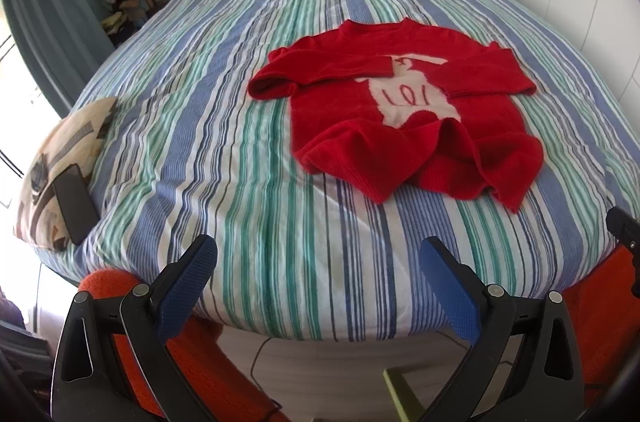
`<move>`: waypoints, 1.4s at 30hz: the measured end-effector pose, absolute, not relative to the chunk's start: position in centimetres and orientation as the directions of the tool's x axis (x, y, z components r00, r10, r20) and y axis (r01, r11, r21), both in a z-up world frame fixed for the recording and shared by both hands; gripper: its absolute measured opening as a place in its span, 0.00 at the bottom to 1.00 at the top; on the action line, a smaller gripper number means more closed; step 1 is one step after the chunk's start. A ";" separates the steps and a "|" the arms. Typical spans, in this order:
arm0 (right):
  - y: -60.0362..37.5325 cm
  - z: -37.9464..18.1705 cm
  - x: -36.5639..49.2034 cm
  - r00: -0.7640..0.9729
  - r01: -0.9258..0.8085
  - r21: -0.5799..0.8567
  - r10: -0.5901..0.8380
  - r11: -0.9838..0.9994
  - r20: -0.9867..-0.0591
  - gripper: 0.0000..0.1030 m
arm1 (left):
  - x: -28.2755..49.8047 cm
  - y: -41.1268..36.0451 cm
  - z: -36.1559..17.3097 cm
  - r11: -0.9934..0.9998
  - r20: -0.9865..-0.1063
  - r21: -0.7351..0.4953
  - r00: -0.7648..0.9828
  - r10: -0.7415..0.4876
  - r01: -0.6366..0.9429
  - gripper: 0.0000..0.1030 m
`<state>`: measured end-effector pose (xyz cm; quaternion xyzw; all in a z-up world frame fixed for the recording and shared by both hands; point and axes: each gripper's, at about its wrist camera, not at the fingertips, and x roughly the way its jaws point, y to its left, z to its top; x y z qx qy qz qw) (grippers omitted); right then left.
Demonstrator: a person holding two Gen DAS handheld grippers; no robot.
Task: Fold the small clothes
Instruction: 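Move both grippers toward the red sweater's hem, then grasp the hem with both grippers and pull it to straighten the sweater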
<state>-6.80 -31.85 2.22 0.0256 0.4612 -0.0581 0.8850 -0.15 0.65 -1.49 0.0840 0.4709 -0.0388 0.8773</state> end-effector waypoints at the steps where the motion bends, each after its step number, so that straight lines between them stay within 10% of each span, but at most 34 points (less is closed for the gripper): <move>1: -31.9 2.2 -6.8 0.565 0.130 -0.012 -0.084 0.991 -0.821 1.00 | 0.0 0.9 -1.8 0.985 -0.843 0.094 0.537 0.001 0.144 0.98; 21: -34.6 0.0 -5.6 0.629 0.152 0.109 -0.011 0.982 -0.777 1.00 | 7.2 2.7 -7.9 0.964 -0.859 -0.167 0.451 -0.245 0.205 0.97; 26: -35.1 -2.8 -4.3 0.613 0.104 0.254 0.139 0.962 -0.778 0.99 | 9.4 1.6 -11.2 0.936 -0.867 -0.262 0.368 -0.336 0.237 0.74; 30: -36.4 -7.9 -1.6 0.557 0.144 0.479 0.329 0.866 -0.763 0.76 | 10.3 1.0 -12.2 0.912 -0.841 -0.342 0.358 -0.405 0.229 0.61; 33: -37.2 -11.7 0.2 0.555 0.188 0.628 0.446 0.755 -0.702 0.70 | 10.9 0.7 -12.5 0.875 -0.818 -0.417 0.317 -0.479 0.246 0.07; 35: -37.0 -13.5 1.1 0.553 0.168 0.705 0.526 0.689 -0.646 0.65 | 11.0 0.6 -12.3 0.869 -0.816 -0.421 0.310 -0.488 0.261 0.04; 38: -36.6 -14.3 1.9 0.539 0.132 0.766 0.603 0.629 -0.588 0.06 | 10.2 1.9 -10.6 0.847 -0.807 -0.433 0.286 -0.517 0.309 0.03; 42: -38.0 -10.7 0.2 0.541 0.070 0.769 0.624 0.635 -0.564 0.05 | 7.6 4.9 -7.1 0.826 -0.824 -0.379 0.254 -0.507 0.417 0.03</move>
